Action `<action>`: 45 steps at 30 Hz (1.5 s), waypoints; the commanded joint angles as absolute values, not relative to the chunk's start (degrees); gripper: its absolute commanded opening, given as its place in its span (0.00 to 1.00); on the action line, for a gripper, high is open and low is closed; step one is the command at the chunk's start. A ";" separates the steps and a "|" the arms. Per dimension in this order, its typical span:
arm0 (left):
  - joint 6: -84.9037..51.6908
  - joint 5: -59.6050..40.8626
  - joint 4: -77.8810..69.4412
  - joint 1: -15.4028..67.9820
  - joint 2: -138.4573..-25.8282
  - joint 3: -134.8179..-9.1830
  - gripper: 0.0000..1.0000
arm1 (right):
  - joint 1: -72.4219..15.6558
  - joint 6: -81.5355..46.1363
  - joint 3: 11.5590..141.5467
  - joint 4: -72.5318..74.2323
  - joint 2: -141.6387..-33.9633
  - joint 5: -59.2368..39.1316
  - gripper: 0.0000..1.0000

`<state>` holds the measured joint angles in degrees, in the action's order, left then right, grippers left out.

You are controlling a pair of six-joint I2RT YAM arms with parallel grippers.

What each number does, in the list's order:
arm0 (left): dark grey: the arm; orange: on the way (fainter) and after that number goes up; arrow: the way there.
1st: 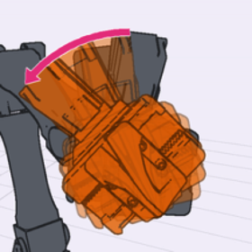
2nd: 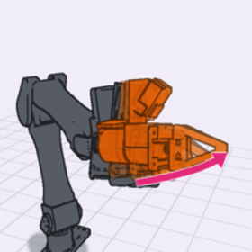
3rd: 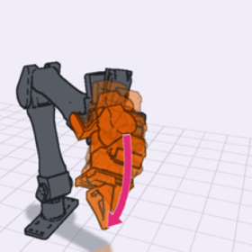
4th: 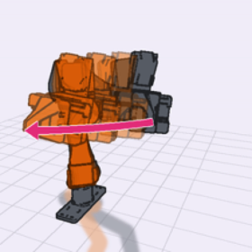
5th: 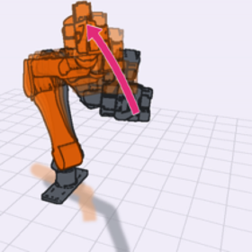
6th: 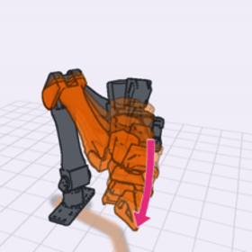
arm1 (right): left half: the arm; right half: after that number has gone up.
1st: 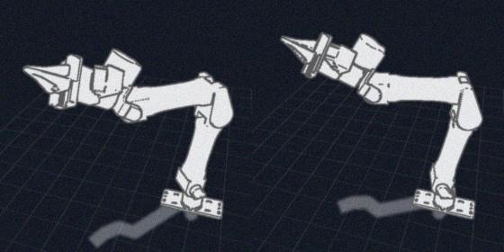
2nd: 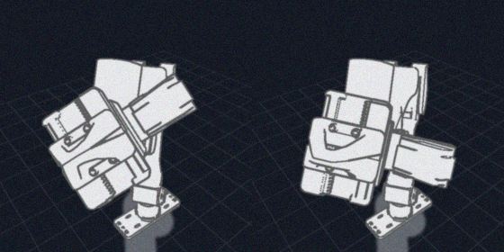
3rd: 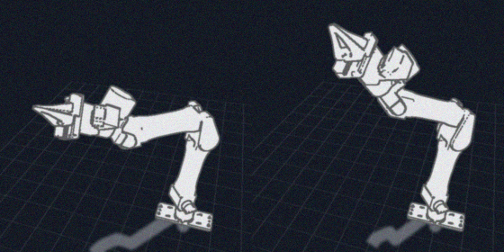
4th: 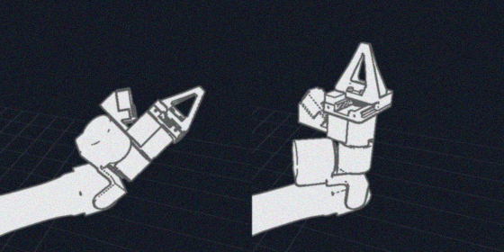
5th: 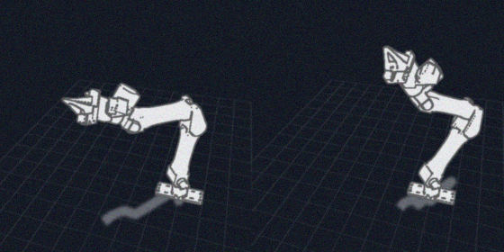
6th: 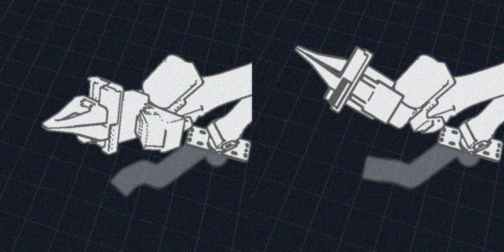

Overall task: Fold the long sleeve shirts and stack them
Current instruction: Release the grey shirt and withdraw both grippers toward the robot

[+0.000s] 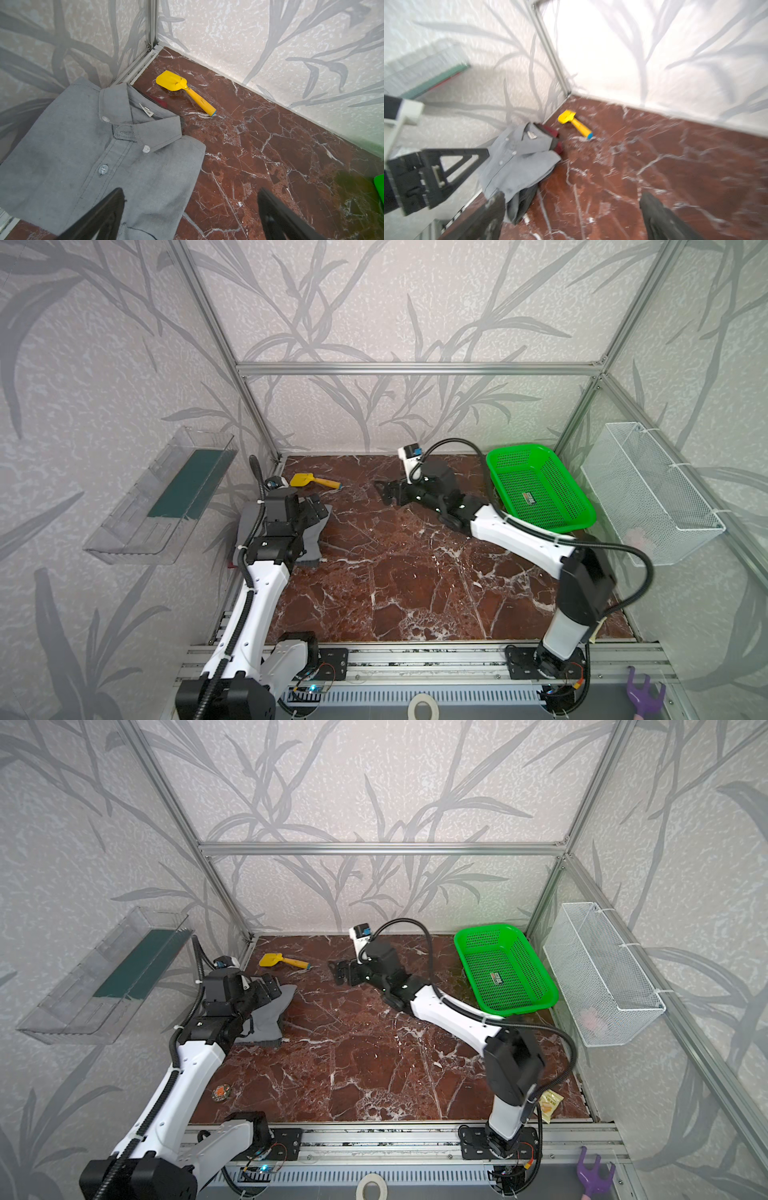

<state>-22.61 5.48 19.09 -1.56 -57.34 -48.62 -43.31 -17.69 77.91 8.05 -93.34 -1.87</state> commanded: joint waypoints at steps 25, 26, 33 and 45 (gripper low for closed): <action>-5.59 13.54 -49.72 -1.60 -86.36 -20.79 0.99 | -8.48 0.26 22.24 35.77 -69.41 21.52 0.99; -4.79 13.74 -52.25 -1.69 -88.31 -21.19 0.99 | -7.99 -0.02 21.67 38.36 -70.66 20.17 0.99; -3.95 13.89 -57.75 -1.46 -89.89 -19.78 0.99 | -6.82 2.40 18.45 60.08 -89.86 10.90 0.99; -3.68 14.52 -57.49 -0.90 -89.87 -20.04 0.99 | -6.07 2.01 18.84 61.96 -91.47 10.16 0.99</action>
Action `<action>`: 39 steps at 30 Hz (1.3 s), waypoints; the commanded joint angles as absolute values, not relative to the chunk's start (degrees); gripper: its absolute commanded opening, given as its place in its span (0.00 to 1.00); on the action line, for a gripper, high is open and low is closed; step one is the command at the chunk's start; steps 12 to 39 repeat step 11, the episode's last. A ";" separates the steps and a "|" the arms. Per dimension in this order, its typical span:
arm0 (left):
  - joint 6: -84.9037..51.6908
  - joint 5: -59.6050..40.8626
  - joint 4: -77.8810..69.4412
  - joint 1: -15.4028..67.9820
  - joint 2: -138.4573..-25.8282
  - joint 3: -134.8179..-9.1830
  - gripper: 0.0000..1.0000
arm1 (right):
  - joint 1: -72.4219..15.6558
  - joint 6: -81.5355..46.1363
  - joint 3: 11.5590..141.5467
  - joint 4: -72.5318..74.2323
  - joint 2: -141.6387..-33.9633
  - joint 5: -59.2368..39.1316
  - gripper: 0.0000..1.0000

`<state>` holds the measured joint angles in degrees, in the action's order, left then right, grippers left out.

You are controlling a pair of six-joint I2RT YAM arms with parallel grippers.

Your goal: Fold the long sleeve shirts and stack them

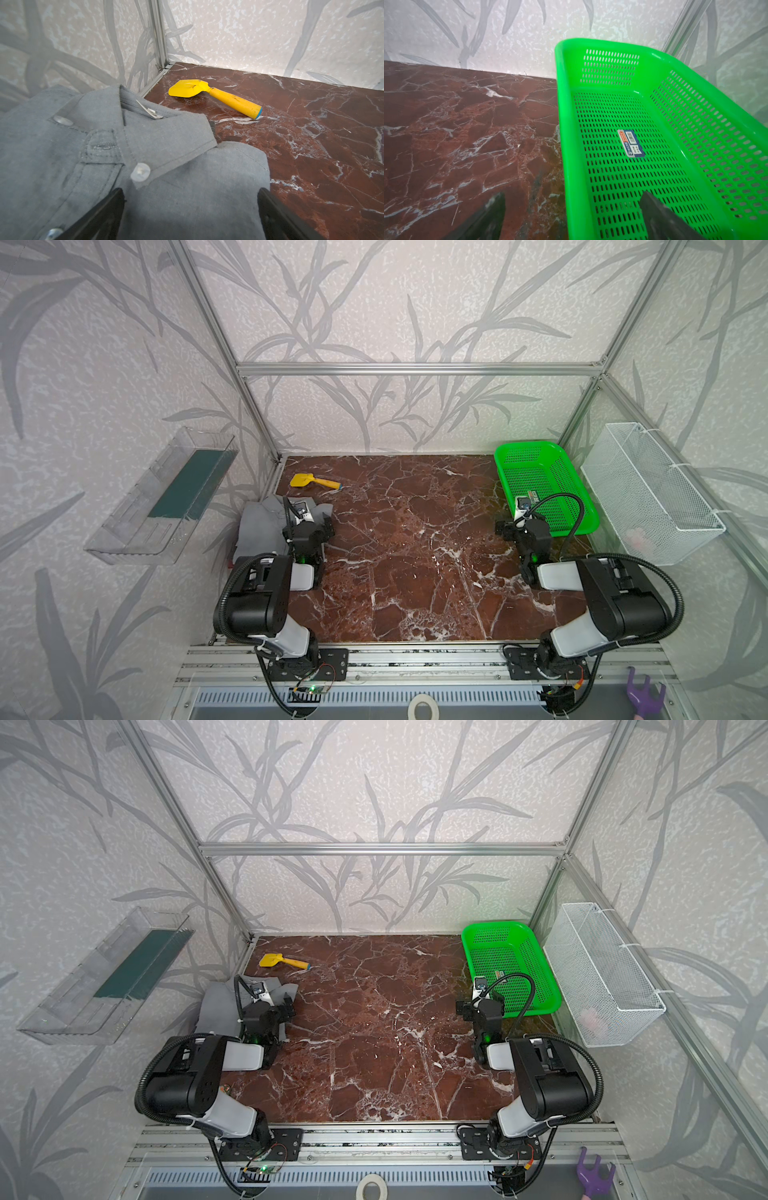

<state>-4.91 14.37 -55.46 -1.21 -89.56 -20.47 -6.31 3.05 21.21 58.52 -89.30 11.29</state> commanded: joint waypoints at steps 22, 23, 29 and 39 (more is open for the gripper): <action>-3.85 14.86 -57.52 -1.02 -90.09 -20.04 0.99 | -6.06 1.89 19.19 60.37 -90.96 10.01 0.99; -3.85 14.86 -57.52 -1.02 -90.09 -20.04 0.99 | -6.06 1.89 19.19 60.37 -90.96 10.01 0.99; -3.85 14.86 -57.52 -1.02 -90.09 -20.04 0.99 | -6.06 1.89 19.19 60.37 -90.96 10.01 0.99; -3.85 14.86 -57.52 -1.02 -90.09 -20.04 0.99 | -6.06 1.89 19.19 60.37 -90.96 10.01 0.99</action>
